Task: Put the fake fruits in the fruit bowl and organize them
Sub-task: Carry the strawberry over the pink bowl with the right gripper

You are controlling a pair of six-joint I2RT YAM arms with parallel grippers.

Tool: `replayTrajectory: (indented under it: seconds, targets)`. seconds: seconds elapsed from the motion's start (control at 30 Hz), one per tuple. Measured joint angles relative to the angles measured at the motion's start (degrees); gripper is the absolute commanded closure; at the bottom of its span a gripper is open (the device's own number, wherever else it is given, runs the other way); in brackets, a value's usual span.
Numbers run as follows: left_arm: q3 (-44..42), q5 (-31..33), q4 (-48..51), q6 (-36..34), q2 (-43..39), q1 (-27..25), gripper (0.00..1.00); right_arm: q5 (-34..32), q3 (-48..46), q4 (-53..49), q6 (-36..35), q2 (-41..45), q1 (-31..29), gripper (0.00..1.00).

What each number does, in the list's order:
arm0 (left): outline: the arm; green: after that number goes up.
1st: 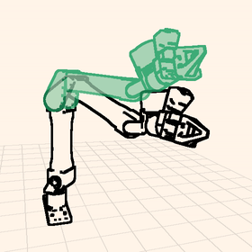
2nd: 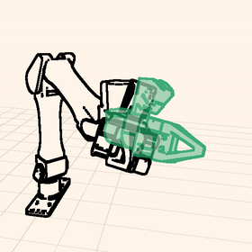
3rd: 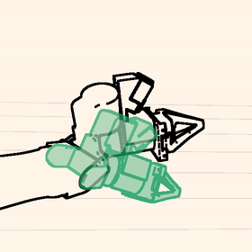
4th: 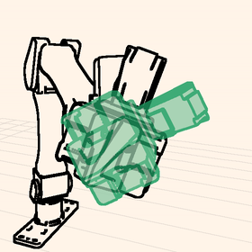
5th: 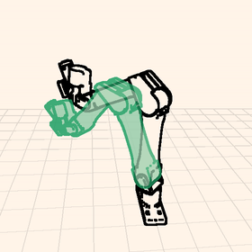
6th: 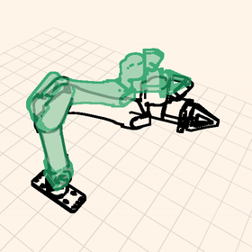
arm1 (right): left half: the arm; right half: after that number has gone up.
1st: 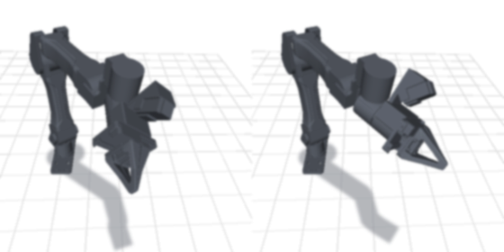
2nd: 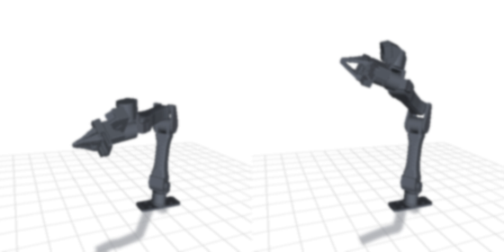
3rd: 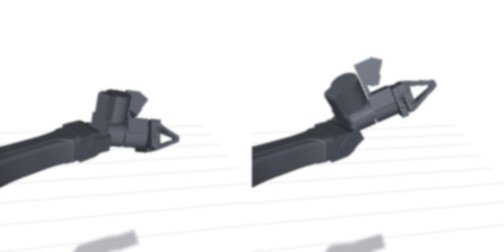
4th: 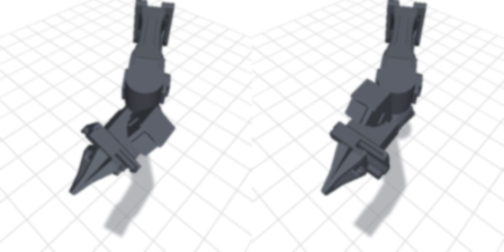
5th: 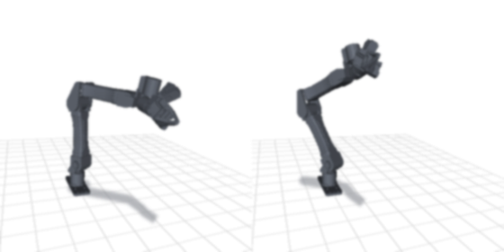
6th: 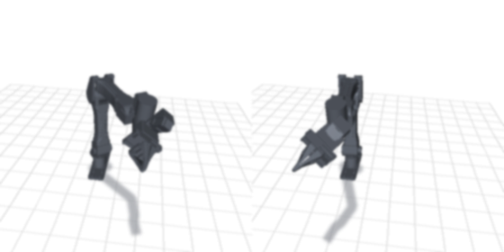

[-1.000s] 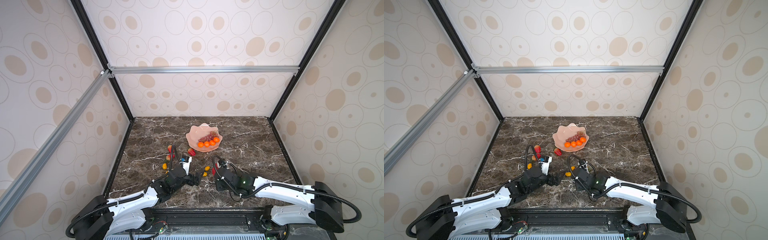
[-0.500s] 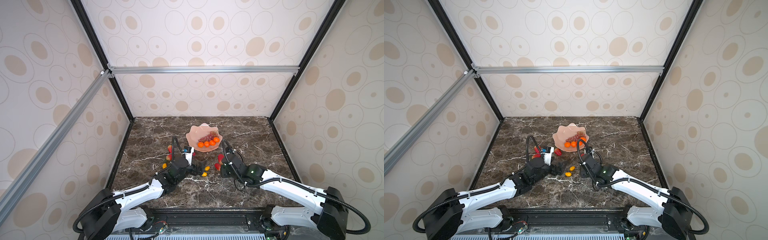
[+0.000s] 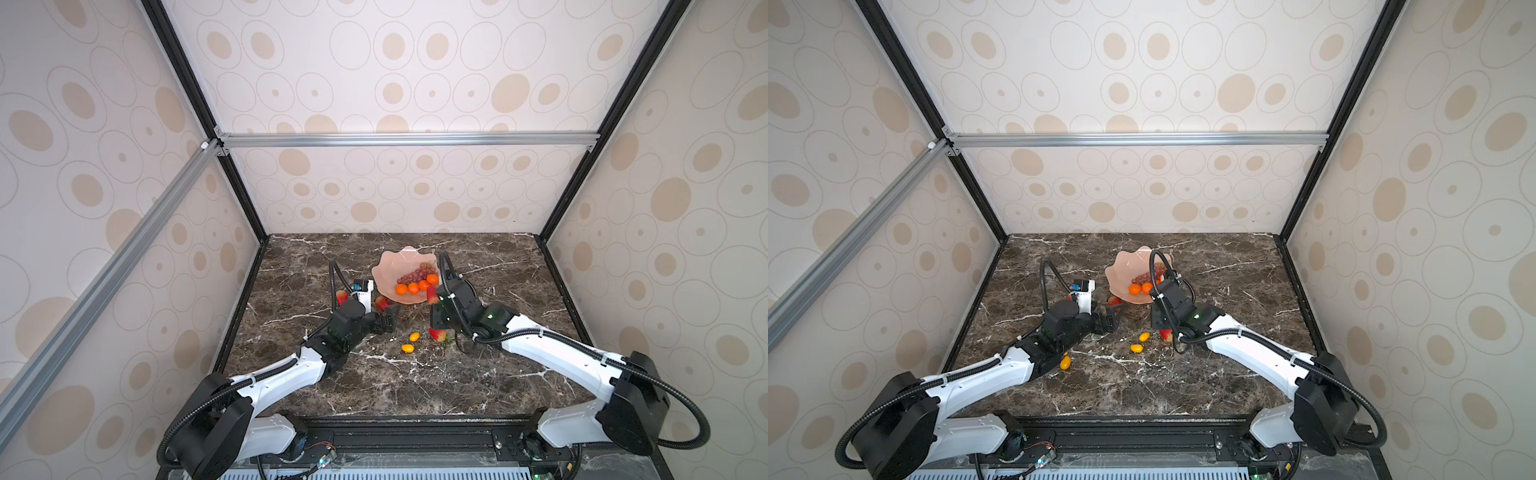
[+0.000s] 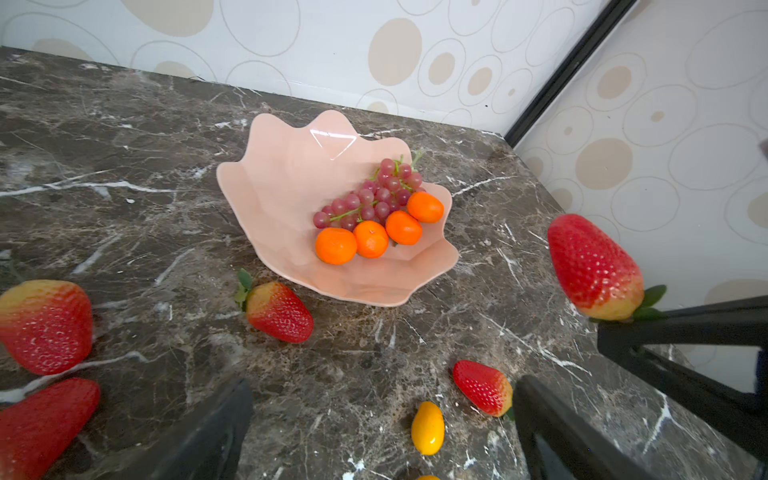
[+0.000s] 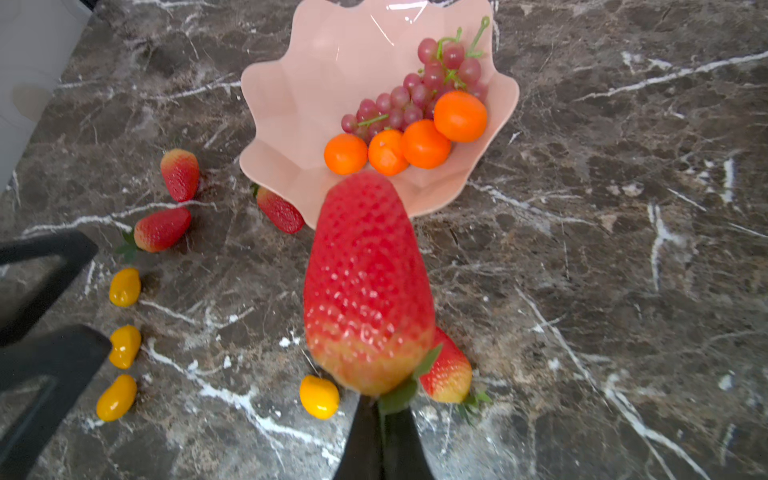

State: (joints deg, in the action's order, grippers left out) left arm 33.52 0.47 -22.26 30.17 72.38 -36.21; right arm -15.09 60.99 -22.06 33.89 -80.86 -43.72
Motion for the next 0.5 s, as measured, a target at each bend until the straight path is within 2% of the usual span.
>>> replayTrajectory:
  seconds: [0.2,0.5]
  targets:
    - [5.8,-3.0,0.2,0.0,5.0,4.3,0.02,-0.7,12.6,2.2,5.4,-13.4,1.2,1.0]
    - [11.9,-5.4,1.7,0.5,7.1,9.7,0.02,-11.7,36.1,-3.3,18.1,-32.3,2.0,1.0]
